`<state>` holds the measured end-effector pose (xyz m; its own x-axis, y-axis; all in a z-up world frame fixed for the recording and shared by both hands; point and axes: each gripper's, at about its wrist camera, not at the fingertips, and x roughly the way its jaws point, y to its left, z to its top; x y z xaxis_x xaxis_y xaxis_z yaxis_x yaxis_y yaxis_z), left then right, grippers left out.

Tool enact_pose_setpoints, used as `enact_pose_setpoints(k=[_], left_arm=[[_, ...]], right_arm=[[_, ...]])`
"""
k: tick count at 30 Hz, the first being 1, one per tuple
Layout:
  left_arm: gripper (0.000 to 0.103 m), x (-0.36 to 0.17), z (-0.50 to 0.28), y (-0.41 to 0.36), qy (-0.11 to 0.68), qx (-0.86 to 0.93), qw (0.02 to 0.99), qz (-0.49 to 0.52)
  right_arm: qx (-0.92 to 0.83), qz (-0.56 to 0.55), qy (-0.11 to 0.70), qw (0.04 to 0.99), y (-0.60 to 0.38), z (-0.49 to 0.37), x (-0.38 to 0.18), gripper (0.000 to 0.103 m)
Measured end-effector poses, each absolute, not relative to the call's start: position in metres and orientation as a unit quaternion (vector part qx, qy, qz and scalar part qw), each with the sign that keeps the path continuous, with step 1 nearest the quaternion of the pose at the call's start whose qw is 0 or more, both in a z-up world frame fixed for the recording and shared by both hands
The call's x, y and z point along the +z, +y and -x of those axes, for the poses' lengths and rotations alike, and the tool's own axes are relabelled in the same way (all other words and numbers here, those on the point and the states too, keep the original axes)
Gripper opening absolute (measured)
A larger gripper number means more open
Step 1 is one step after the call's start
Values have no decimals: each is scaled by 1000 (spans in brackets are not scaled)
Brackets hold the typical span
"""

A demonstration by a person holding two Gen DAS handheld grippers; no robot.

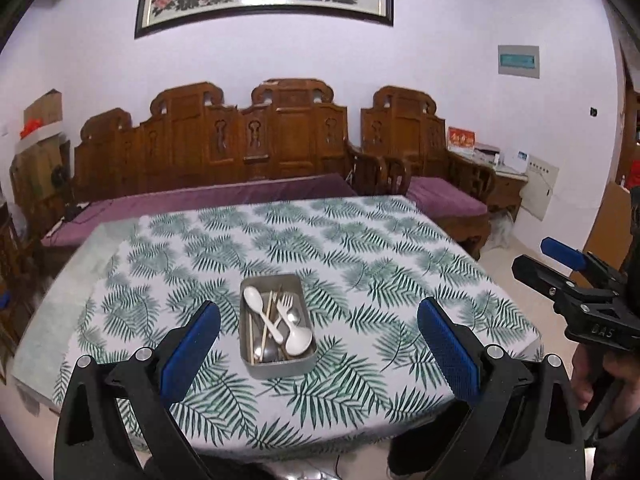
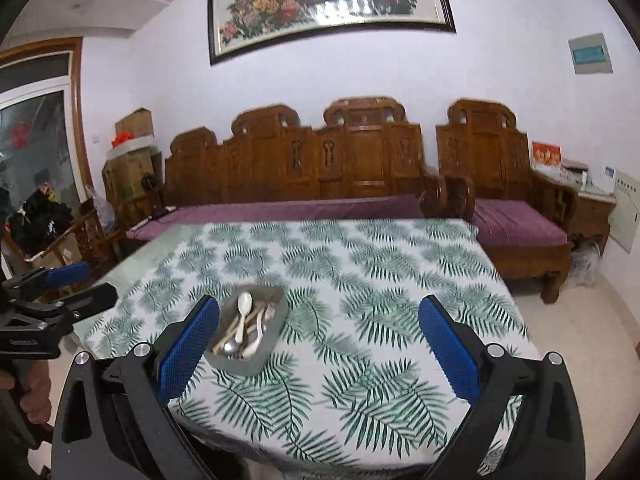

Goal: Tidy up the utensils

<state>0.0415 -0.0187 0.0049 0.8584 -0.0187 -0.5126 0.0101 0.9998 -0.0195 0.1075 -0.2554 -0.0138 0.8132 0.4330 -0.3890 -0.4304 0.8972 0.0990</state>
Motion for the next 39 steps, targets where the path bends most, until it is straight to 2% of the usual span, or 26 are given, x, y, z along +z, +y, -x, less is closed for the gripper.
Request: enact_pose_setpoints(k=[11,39], left_arm=[[95,40,-19,-16,228,-15,973,19],[95,42,-12,-19,217,-13,976,20]], right_arm=[[250,-8,162,954,-254,-83,30,100],[253,-7,168,953,-249,-82,26,100]])
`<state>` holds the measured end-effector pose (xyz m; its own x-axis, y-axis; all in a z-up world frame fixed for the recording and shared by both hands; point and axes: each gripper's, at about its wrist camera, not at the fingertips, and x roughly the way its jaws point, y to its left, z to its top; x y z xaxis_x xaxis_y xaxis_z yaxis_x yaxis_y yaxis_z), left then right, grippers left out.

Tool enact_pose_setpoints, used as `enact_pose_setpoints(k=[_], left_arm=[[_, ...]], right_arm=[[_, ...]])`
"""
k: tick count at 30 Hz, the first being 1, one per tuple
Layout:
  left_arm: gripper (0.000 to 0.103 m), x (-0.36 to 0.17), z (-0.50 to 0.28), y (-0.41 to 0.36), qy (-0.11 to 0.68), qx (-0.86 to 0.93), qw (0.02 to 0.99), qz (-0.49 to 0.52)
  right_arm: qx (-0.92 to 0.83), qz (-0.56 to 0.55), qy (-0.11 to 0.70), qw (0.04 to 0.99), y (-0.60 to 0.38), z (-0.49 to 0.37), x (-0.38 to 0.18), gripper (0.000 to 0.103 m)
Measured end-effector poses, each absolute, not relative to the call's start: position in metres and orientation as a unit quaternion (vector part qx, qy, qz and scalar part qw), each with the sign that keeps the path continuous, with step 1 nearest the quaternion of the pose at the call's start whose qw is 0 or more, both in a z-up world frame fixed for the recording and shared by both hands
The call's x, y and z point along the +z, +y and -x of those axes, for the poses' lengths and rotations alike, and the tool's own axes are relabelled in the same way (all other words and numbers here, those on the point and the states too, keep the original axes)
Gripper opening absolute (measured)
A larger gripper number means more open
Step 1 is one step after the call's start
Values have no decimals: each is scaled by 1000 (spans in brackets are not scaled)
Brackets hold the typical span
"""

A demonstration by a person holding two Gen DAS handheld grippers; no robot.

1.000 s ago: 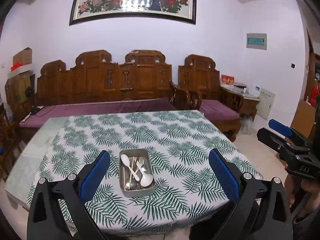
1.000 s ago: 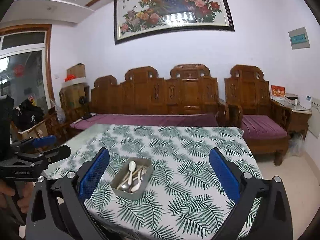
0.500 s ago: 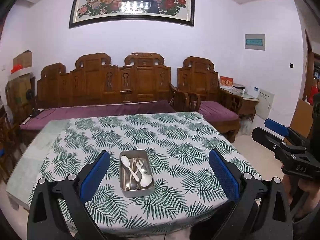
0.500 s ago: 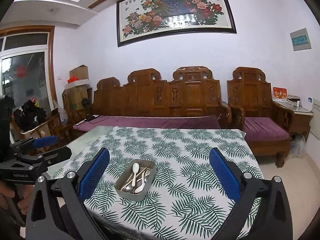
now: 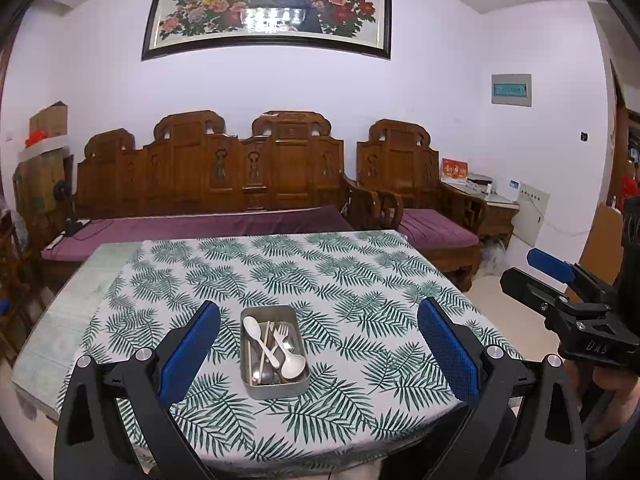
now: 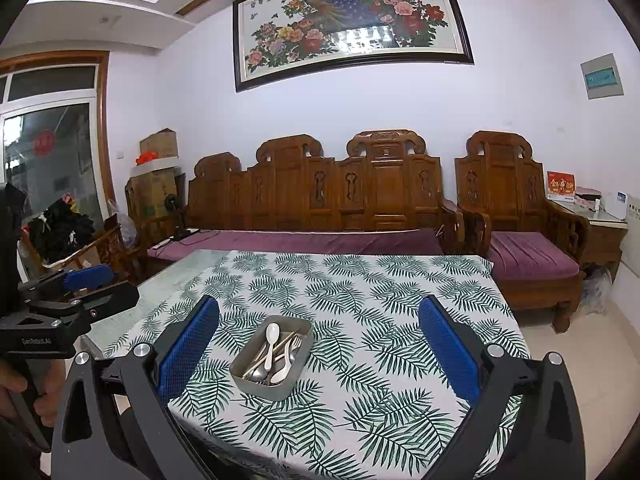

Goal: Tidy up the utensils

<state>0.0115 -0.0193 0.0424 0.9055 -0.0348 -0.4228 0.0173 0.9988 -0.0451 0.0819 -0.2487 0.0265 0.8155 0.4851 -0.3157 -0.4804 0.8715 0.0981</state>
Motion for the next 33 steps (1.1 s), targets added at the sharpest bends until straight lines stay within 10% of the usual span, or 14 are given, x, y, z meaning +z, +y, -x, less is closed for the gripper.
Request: enact_pose_setpoints(k=[33], left_arm=[[95,45,-12,-19,215,-12,976,19]], right_arm=[[254,-7,168,953,-250,-82,26,100]])
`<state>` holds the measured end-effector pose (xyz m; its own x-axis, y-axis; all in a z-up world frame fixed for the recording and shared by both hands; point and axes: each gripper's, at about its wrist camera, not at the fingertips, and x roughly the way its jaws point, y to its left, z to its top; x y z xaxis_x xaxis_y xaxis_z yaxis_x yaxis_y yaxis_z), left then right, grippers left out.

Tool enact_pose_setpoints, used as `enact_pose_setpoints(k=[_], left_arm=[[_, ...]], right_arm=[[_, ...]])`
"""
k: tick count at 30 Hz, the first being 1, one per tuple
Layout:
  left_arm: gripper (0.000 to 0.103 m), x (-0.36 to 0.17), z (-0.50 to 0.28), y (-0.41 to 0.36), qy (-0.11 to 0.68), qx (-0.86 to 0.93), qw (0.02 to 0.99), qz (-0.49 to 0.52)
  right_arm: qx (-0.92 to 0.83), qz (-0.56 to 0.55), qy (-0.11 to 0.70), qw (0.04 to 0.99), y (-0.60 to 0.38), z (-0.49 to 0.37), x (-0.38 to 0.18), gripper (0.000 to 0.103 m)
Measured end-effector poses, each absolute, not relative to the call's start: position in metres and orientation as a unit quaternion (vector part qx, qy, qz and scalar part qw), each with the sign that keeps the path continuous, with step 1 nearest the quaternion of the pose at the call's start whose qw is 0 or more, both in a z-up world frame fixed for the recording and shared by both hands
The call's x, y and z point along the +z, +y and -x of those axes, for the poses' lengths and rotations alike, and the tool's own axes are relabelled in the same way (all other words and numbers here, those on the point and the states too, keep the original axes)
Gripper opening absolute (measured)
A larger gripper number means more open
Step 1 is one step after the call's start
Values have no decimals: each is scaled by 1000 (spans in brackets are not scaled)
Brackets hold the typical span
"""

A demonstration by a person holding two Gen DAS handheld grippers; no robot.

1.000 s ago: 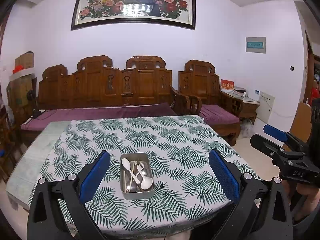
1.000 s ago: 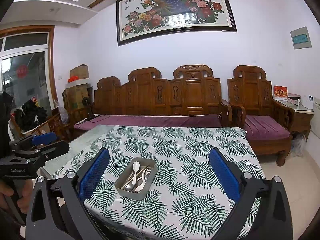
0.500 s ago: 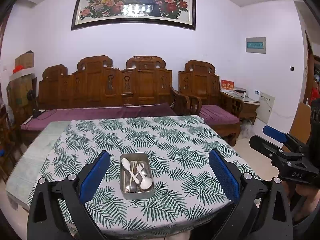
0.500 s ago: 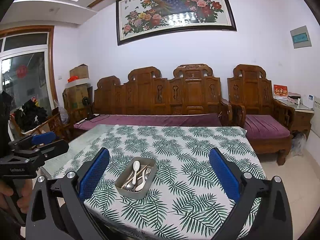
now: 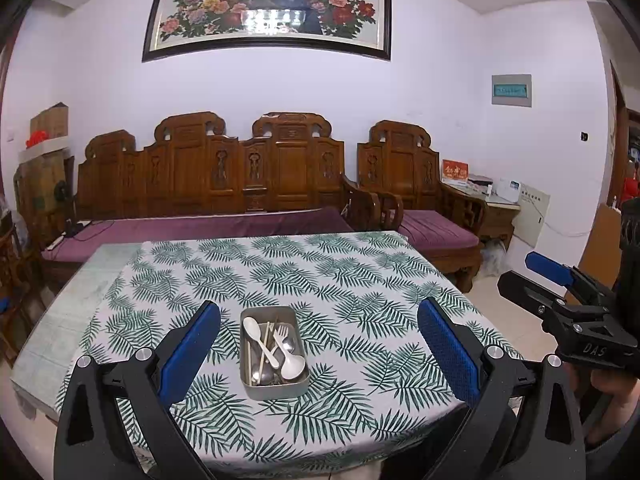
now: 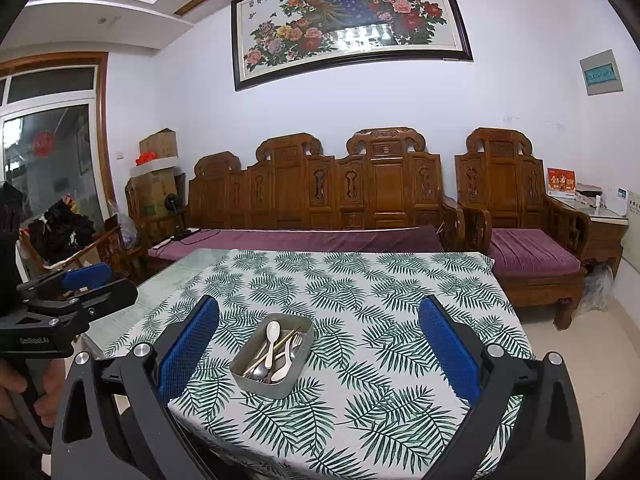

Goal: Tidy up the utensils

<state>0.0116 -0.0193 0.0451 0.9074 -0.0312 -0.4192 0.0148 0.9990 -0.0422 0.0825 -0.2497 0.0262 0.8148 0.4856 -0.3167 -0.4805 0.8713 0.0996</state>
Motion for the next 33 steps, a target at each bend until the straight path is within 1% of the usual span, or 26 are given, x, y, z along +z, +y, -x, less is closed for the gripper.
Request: enact_pose_setpoints(k=[33], left_arm=[[95,42,-12,-21,218,-9,976,20]], right_arm=[[254,-9,169,952,-249,-82,23,100]])
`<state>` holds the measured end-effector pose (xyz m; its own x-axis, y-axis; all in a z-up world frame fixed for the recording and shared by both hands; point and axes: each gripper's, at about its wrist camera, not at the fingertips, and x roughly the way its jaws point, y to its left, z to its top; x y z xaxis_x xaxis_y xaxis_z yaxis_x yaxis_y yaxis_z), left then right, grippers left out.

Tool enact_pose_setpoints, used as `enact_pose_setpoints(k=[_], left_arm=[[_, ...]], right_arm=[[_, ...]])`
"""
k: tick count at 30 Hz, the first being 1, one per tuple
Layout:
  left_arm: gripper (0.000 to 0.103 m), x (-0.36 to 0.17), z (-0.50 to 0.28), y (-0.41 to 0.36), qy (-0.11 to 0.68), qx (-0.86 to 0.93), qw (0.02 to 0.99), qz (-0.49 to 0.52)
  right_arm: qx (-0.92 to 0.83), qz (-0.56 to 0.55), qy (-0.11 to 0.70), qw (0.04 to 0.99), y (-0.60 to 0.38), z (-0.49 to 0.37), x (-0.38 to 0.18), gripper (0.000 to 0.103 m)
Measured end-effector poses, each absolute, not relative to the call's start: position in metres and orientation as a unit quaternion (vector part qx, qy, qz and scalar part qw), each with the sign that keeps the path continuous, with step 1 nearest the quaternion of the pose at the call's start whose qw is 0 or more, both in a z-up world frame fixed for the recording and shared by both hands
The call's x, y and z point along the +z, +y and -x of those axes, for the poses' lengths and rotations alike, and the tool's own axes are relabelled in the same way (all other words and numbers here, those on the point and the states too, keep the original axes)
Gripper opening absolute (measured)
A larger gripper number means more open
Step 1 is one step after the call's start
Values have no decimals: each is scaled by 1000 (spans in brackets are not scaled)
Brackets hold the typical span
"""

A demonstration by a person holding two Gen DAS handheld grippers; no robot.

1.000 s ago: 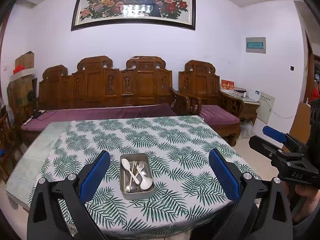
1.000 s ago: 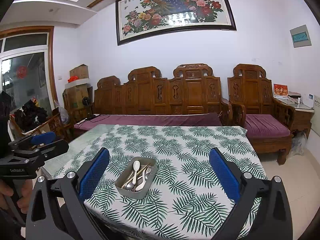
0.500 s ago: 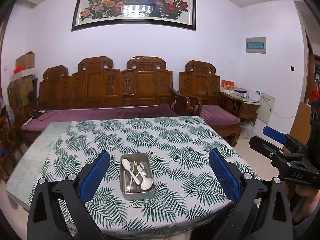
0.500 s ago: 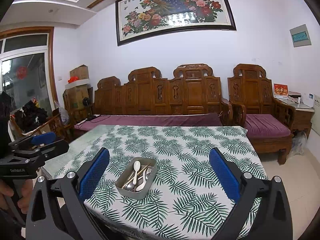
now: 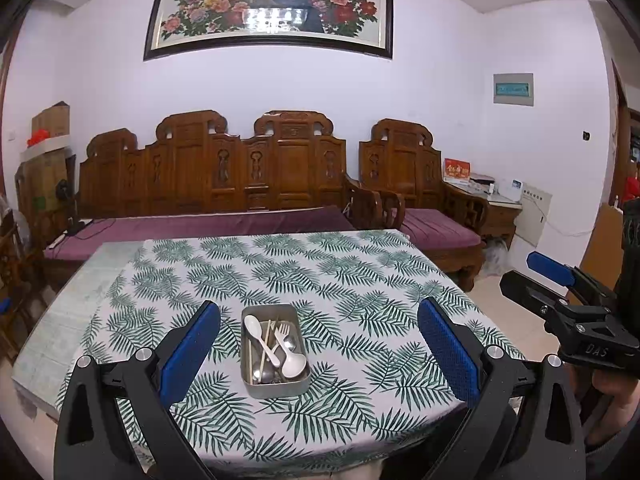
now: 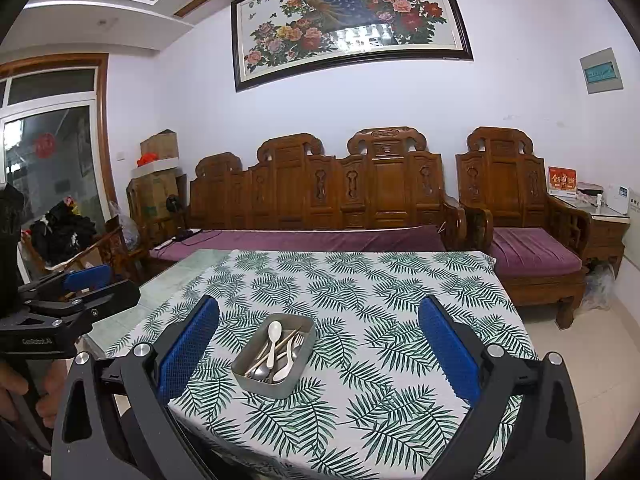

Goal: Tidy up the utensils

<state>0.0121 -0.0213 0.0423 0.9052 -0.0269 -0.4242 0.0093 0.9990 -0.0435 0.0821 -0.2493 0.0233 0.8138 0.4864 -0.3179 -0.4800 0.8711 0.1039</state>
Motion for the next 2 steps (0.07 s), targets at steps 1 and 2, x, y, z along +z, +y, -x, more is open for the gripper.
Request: enact_pose_setpoints(k=[1,2], left_arm=[[95,42,-12,-21,218,-9,976,20],[95,42,-13,-21,217,-9,976,20]], right_arm=[[254,-10,170,952,-249,-82,23,100],[254,-10,170,952,-248,-81,23,100]])
